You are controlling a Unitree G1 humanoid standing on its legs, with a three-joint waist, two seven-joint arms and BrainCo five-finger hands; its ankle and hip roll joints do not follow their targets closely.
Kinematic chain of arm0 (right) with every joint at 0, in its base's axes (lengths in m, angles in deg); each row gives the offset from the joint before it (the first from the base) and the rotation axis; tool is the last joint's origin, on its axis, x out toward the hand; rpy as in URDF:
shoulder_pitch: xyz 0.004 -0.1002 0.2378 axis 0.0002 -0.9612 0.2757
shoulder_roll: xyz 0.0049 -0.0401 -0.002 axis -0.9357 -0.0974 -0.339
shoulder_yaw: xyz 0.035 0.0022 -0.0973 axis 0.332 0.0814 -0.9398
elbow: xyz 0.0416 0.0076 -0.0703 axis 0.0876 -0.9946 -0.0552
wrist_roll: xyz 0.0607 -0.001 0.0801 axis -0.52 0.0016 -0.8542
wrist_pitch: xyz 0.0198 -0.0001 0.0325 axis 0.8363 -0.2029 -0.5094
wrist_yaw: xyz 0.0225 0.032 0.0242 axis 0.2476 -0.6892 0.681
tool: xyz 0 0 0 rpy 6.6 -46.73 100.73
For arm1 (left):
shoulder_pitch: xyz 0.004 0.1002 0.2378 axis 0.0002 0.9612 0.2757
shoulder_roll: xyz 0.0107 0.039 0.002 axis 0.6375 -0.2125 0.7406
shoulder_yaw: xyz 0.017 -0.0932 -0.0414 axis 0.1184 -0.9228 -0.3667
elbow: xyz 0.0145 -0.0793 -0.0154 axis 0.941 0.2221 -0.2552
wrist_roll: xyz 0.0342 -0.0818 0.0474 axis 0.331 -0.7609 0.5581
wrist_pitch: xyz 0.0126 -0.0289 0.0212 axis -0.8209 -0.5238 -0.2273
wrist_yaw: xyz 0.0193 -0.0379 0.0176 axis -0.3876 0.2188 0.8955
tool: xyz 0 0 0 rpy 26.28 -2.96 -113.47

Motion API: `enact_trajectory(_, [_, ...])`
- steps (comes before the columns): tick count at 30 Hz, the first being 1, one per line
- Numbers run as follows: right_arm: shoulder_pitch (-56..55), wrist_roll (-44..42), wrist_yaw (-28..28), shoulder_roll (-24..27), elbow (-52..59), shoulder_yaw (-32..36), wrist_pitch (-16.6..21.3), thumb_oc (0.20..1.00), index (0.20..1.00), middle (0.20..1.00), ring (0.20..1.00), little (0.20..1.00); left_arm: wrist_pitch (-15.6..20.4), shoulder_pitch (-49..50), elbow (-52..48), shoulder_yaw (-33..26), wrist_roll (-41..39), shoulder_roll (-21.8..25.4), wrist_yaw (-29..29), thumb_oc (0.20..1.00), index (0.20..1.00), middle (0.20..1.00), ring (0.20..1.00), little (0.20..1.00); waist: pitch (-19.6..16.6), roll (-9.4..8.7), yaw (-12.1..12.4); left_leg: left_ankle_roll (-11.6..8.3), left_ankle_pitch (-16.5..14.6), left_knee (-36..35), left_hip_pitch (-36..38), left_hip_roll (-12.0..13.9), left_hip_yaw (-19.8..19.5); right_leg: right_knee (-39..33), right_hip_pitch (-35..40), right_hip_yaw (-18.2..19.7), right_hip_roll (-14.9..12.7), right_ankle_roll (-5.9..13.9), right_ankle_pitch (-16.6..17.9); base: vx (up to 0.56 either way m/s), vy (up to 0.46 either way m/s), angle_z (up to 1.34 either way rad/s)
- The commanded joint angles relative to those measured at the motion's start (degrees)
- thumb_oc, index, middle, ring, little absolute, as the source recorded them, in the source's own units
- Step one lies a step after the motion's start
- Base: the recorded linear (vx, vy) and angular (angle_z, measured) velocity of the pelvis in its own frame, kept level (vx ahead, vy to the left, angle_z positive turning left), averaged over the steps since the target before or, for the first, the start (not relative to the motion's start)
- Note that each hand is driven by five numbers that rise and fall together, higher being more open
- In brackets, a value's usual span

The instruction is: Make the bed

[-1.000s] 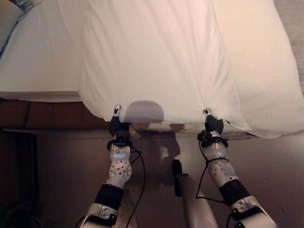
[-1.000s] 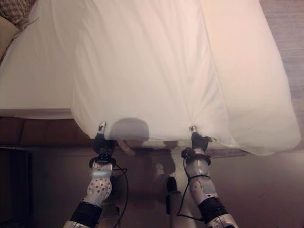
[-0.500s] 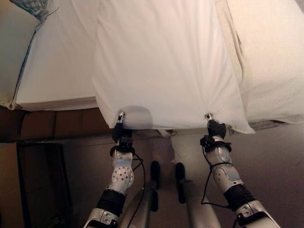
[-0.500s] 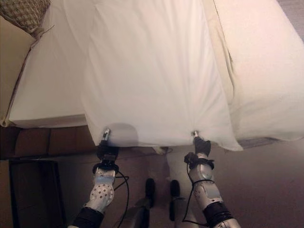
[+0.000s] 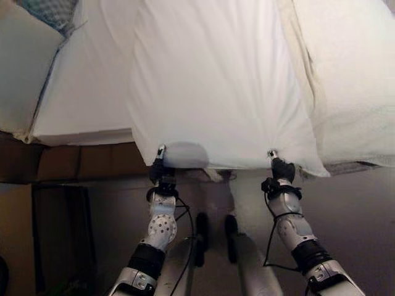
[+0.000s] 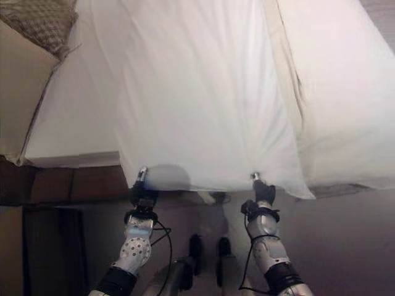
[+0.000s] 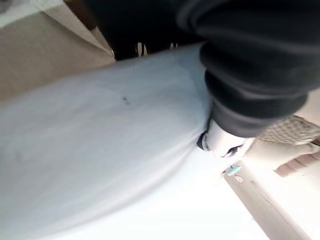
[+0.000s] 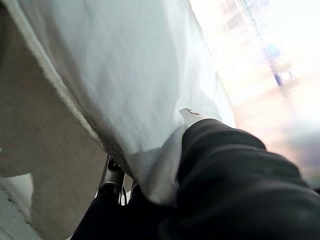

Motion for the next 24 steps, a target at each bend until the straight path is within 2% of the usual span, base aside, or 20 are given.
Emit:
enact_trajectory(1, [-6.62, -1.75, -2.53, 4.34, -2.08, 3.47, 3.9, 0.2, 0.2, 0.2, 0.2, 0.2, 8.28, 3.99, -2.79, -7.16, 5.05, 0.64, 4.97, 0.2, 0.2, 0.2, 0.2, 0.2, -1.39, 1.44, 0.63, 2.15, 4.62, -11.61, 1.6, 7.76, -6.18, -12.02, 2.47, 8.02, 3.18, 8.77, 7.51, 0.03, 0.208, 0.18])
enact_trajectory(2, [-6.24, -1.84, -2.51, 4.54, -3.05, 3.37, 3.76, 0.2, 0.2, 0.2, 0.2, 0.2, 8.73, 3.73, -1.49, -8.1, 5.36, 0.57, 6.39, 0.2, 0.2, 0.2, 0.2, 0.2, -1.3, 1.67, 1.09, 1.12, 7.1, -15.86, 2.14, 9.64, -7.54, -10.47, 1.76, 8.63, 3.46, 8.75, 6.57, 0.04, 0.328, 0.09])
enact_trajectory(3, [-5.77, -1.53, -2.8, 4.69, -4.2, 3.06, 3.39, 0.2, 0.2, 0.2, 0.2, 0.2, 9.09, 3.33, 0.79, -8.97, 5.81, 0.4, 8.08, 0.2, 0.2, 0.2, 0.2, 0.2, -1.36, 2.17, 1.09, 0.32, 8.06, -18.77, 2.75, 11.09, -6.13, -9.65, 1.25, 8.71, 3.23, 9.08, 5.85, 0.04, 0.34, -0.05])
enact_trajectory(5, [-4.82, -2.95, -2.74, 4.11, -5.5, 2.93, 3.57, 0.2, 0.2, 0.2, 0.2, 0.2, 10.2, 1.68, 3.94, -10.08, 4.92, -0.36, 10.21, 0.2, 0.2, 0.2, 0.2, 0.2, -1.52, 3.54, 0.69, -0.78, 7.8, -21.51, 5.17, 12.69, 0.19, -8.62, 0.68, 7.46, 1.93, 10.3, 5.33, 0.03, 0.375, -0.15])
enact_trajectory(6, [-3.64, -2.91, -2.97, 3.75, -7.08, 2.18, 3.4, 0.2, 0.2, 0.2, 0.2, 0.2, 10.05, 0.64, 6.3, -10.52, 5.69, -0.25, 11.13, 0.2, 0.2, 0.2, 0.2, 0.2, -1.36, 3.8, 1.13, -1.01, 7.54, -21.51, 5.12, 12.47, -0.46, -8.84, 0.1, 7.84, 1.86, 10.95, 5.92, -0.02, 0.546, -0.22])
enact_trajectory(7, [-2.29, -3.93, -2.33, 2.83, -8.62, 1.26, 3.25, 0.2, 0.2, 0.2, 0.2, 0.2, 11.36, -0.84, 8.87, -11.18, 4.85, -0.69, 12.9, 0.2, 0.2, 0.2, 0.2, 0.2, -0.87, 3.63, 1.52, -0.81, 6.85, -20.38, 3.9, 10.66, -0.58, -10.82, -0.42, 9.09, 0.22, 12.52, 8.12, -0.03, 0.432, -0.31])
enact_trajectory(8, [-2.22, -3.97, -2.27, 2.83, -8.68, 1.27, 3.26, 0.2, 0.2, 0.2, 0.2, 0.2, 11.37, -0.92, 8.92, -11.21, 4.83, -0.67, 12.89, 0.2, 0.2, 0.2, 0.2, 0.2, -0.89, 3.57, 1.55, -0.76, 6.75, -20.18, 3.76, 10.59, -0.52, -10.97, -0.42, 9.17, 0.15, 12.58, 8.21, -0.03, 0.453, -0.32])
enact_trajectory(9, [-2.23, -4.13, -2.17, 2.7, -9.56, 1.51, 3.21, 0.2, 0.2, 0.2, 0.2, 0.2, 10.64, -1.92, 10.95, -10.59, 5.71, -0.8, 13.91, 0.2, 0.2, 0.2, 0.2, 0.2, -0.54, 3.49, 1.25, -0.46, 5.16, -17.1, 2.18, 9.29, 1.03, -12.4, 0.03, 9.74, -1.94, 13.55, 9.52, 0.02, 0.396, -0.21])
enact_trajectory(10, [-1.82, -3.58, -1.76, 2.5, -10.94, 0.89, 2.26, 0.2, 0.2, 0.2, 0.2, 0.2, 10.92, -2.66, 13.78, -11.07, 5.85, -1.7, 14.63, 0.2, 0.2, 0.2, 0.2, 0.2, -0.08, 3.38, 0.98, 0.47, 2.01, -11.0, 0.2, 6.52, 1.67, -15.25, 1.04, 10.85, -5.2, 14.82, 11.65, 0.04, 0.587, 0.02])
enact_trajectory(11, [-0.88, -3.8, -0.99, 2.69, -11.93, 0.62, 1.63, 0.2, 0.2, 0.2, 0.2, 0.2, 11.37, -2.91, 14.25, -11.36, 4.76, -2.38, 14.11, 0.2, 0.2, 0.2, 0.2, 0.2, -0.31, 3.35, 0.87, 0.92, 0.54, -8.82, -0.98, 5.18, 2.19, -17.65, 1.06, 12.04, -7.03, 15.74, 14.02, 0.09, 0.696, 0.22])
enact_trajectory(12, [-0.68, -3.07, -0.67, 2.63, -12.77, 0.75, 1.28, 0.2, 0.2, 0.2, 0.2, 0.2, 10.07, -2.82, 16.72, -11.38, 6.43, -2.62, 14.49, 0.2, 0.2, 0.2, 0.2, 0.2, -0.34, 3.57, 0.85, 1.52, -1.03, -7.63, -1.33, 3.77, 3.17, -21.48, 2.11, 13.04, -9.55, 16.54, 16.4, 0.11, 0.639, 0.31])
enact_trajectory(14, [-0.75, -2.63, 0.7, 2.71, -13.0, -0.13, 0.38, 0.2, 0.2, 0.2, 0.2, 0.2, 10.19, -2.86, 18.42, -11.24, 5.74, -3.15, 14.35, 0.2, 0.2, 0.2, 0.2, 0.2, -0.43, 3.75, 1.21, 3.28, -3.57, -4.97, -2.17, 2.0, 4.39, -24.49, 2.7, 12.93, -12.44, 16.47, 18.54, 0.1, 0.54, -0.07])
enact_trajectory(16, [-0.54, -3.1, 1.61, 1.94, -13.56, -0.69, -0.03, 0.2, 0.2, 0.2, 0.2, 0.2, 10.08, -3.26, 19.33, -11.44, 6.25, -2.97, 15.03, 0.2, 0.2, 0.2, 0.2, 0.2, -0.71, 3.39, 1.45, 3.58, -3.74, -4.79, -2.48, 1.87, 5.11, -24.99, 1.8, 11.81, -12.53, 16.35, 19.77, 0.01, 0.274, -0.49])
enact_trajectory(17, [0.91, -3.9, 4.71, 0.97, -16.63, -3.67, -1.88, 0.2, 0.2, 0.2, 0.2, 0.2, 9.81, -5.15, 23.5, -11.68, 6.45, -3.33, 16.39, 0.2, 0.2, 0.2, 0.2, 0.2, -0.12, 2.5, 1.64, 4.13, -3.73, -5.17, -2.08, 1.86, 5.97, -19.28, 0.58, 9.08, -8.14, 14.97, 15.98, -0.06, 0.151, -0.4])
enact_trajectory(18, [2.08, -3.69, 4.86, 0.7, -18.6, -5.31, -2.24, 0.2, 0.2, 0.2, 0.2, 0.2, 8.8, -6.98, 26.62, -11.63, 7.83, -3.03, 17.24, 0.2, 0.2, 0.2, 0.2, 0.2, 0.33, 2.13, 1.08, 4.11, -3.36, -6.2, -1.39, 1.4, 5.98, -16.09, -0.15, 9.89, -4.26, 14.03, 13.21, -0.05, 0.204, -0.26])
enact_trajectory(19, [2.96, -4.5, 4.8, 0.13, -20.92, -6.63, -2.4, 0.2, 0.2, 0.2, 0.2, 0.2, 8.77, -8.89, 30.46, -12.34, 8.27, -2.96, 18.97, 0.2, 0.2, 0.2, 0.2, 0.2, 0.51, 2.14, 0.93, 4.08, -3.49, -7.11, -0.31, 0.88, 5.66, -14.89, 0.26, 10.67, -2.31, 13.22, 11.32, -0.02, 0.083, -0.04])
enact_trajectory(20, [3.19, -4.56, 4.86, 0.13, -21.04, -6.67, -2.36, 0.2, 0.2, 0.2, 0.2, 0.2, 8.76, -9.16, 30.61, -12.51, 8.25, -2.89, 18.92, 0.2, 0.2, 0.2, 0.2, 0.2, 0.61, 2.07, 0.88, 4.06, -3.24, -7.25, -0.37, 0.86, 5.71, -14.81, 0.08, 10.74, -2.32, 13.21, 11.44, 0.02, 0.102, 0.12])
enact_trajectory(21, [4.3, -6.44, 4.35, -1.49, -25.13, -7.19, -2.49, 0.2, 0.2, 0.2, 0.2, 0.2, 8.1, -12.0, 35.83, -13.86, 9.53, -2.87, 21.14, 0.2, 0.2, 0.2, 0.2, 0.2, 0.94, 2.48, 0.72, 4.08, -3.09, -7.69, 0.0, 0.67, 5.08, -14.1, -0.72, 13.48, -2.39, 12.99, 11.22, -0.01, 0.025, 0.21])
enact_trajectory(22, [4.83, -5.52, 4.77, -2.65, -28.24, -7.56, -3.57, 0.2, 0.2, 0.2, 0.2, 0.2, 8.72, -13.19, 38.47, -16.69, 8.47, -3.65, 22.34, 0.2, 0.2, 0.2, 0.2, 0.2, 1.38, 1.89, 1.09, 3.75, -2.97, -6.74, -0.68, 1.04, 5.67, -15.46, -0.24, 12.67, -3.23, 13.79, 12.62, 0.0, 0.028, 0.2])
enact_trajectory(24, [5.01, -4.45, 4.57, -3.19, -30.24, -7.91, -4.03, 0.2, 0.2, 0.2, 0.2, 0.2, 8.04, -13.44, 39.77, -16.88, 9.49, -3.39, 22.67, 0.2, 0.2, 0.2, 0.2, 0.2, 1.27, 1.61, 1.1, 3.63, -2.48, -7.25, -0.68, 1.43, 5.74, -16.22, 0.02, 12.47, -3.21, 13.98, 13.19, -0.01, -0.05, -0.01])
